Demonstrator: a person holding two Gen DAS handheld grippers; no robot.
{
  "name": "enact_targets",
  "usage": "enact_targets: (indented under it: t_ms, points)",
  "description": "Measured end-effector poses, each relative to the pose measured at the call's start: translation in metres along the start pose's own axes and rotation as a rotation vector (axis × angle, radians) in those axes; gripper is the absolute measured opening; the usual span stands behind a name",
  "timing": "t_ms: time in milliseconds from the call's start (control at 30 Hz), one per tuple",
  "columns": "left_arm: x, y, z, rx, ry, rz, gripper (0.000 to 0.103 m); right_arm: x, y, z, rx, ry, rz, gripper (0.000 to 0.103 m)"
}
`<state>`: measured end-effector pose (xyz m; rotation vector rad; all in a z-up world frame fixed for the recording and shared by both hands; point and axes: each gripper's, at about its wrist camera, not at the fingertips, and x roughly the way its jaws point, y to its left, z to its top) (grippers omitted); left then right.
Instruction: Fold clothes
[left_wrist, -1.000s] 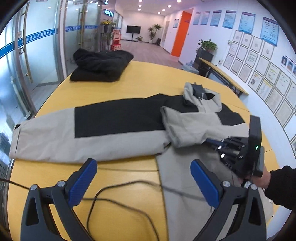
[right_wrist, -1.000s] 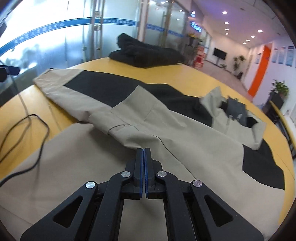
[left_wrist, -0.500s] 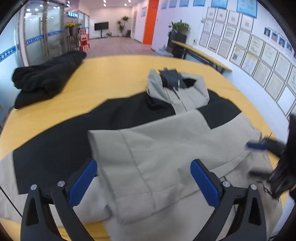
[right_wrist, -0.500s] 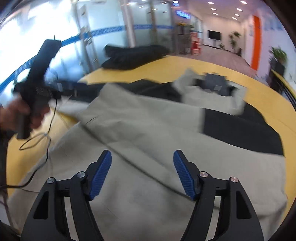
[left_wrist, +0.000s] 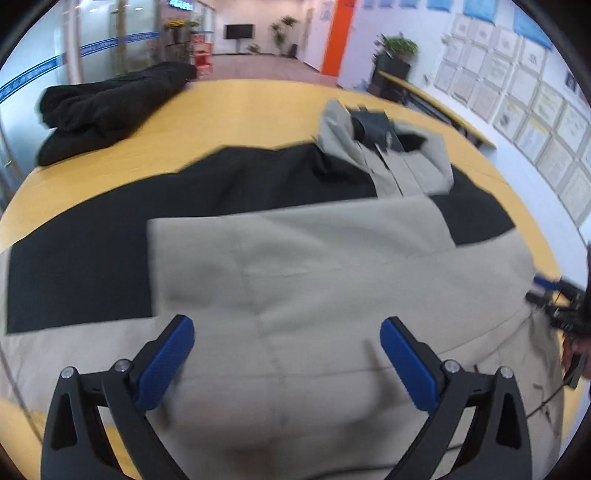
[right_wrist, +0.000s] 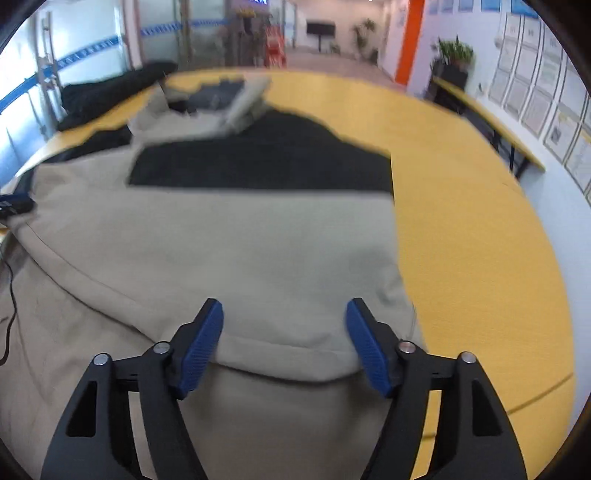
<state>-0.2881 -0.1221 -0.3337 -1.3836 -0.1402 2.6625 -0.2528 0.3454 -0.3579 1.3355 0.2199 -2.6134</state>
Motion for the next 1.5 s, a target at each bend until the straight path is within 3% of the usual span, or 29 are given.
enact_targets:
  t_ms: [67,100,167,300,433,600,833,867,933,1000,1067,1200,1500]
  points:
    - [-0.035,0.032,-0.003,-0.121,-0.049,0.018,0.103,-0.007,0.006,0.003,0.008,-0.009,0.007,0.062]
    - [-0.053,0.056,-0.007,-0.207,-0.071,0.026,0.103,-0.019,0.011,0.007,0.012,-0.064,0.036,0.066]
    - [-0.084,0.117,-0.020,-0.410,-0.087,0.060,0.103,-0.043,0.026,0.016,0.029,-0.150,0.080,0.077]
    - [-0.143,0.239,-0.050,-0.820,-0.126,0.132,0.103,-0.055,0.067,0.025,0.072,-0.177,0.147,0.078]
    - [-0.149,0.322,-0.080,-1.065,-0.176,0.176,0.103,-0.067,0.116,0.021,0.051,-0.160,0.206,0.076]
    - [-0.146,0.415,-0.112,-1.313,-0.209,0.211,0.103,-0.088,0.163,0.013,-0.003,-0.136,0.209,0.076]
    - [-0.128,0.436,-0.120,-1.306,-0.216,0.153,0.102,-0.096,0.195,0.013,-0.039,-0.108,0.174,0.076]
    - [-0.126,0.438,-0.121,-1.302,-0.220,0.146,0.097,-0.097,0.200,0.012,-0.041,-0.106,0.177,0.076]
    - [-0.123,0.441,-0.123,-1.293,-0.227,0.131,0.071,-0.098,0.209,0.010,-0.051,-0.101,0.184,0.076]
    - [-0.121,0.444,-0.125,-1.285,-0.234,0.117,0.033,-0.097,0.217,0.005,-0.058,-0.094,0.199,0.076]
    - [-0.118,0.447,-0.127,-1.277,-0.241,0.103,0.020,-0.094,0.222,-0.001,-0.059,-0.077,0.210,0.076]
    - [-0.115,0.446,-0.126,-1.248,-0.263,0.067,0.005,-0.092,0.225,-0.017,-0.035,-0.049,0.230,0.076]
    - [-0.192,0.257,-0.016,-0.863,-0.507,-0.185,0.002,-0.127,0.194,-0.031,0.047,-0.110,0.242,0.074]
